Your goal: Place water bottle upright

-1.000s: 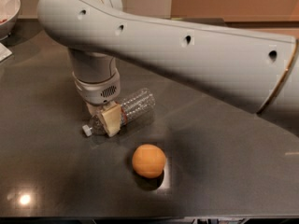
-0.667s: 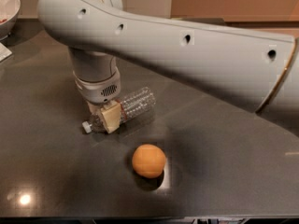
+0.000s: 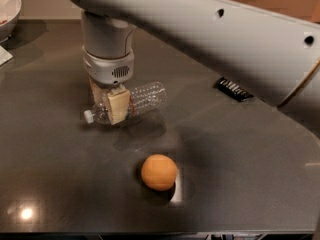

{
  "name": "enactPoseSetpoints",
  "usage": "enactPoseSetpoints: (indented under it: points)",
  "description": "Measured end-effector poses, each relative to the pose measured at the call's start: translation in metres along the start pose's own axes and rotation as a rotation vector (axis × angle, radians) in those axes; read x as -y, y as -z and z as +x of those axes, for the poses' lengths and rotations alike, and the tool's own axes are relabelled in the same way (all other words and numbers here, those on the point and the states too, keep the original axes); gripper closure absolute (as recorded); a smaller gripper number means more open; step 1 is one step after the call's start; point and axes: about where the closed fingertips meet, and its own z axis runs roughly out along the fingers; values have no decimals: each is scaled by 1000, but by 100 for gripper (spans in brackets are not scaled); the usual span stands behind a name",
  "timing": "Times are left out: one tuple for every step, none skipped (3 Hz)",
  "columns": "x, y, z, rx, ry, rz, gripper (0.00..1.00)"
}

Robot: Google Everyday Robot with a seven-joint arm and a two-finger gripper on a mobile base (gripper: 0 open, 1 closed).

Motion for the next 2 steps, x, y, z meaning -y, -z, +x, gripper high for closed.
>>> enactPoseSetpoints:
  points:
    - [15, 26, -3, 138, -29, 39, 100]
    - [30, 50, -7, 302, -84, 89, 100]
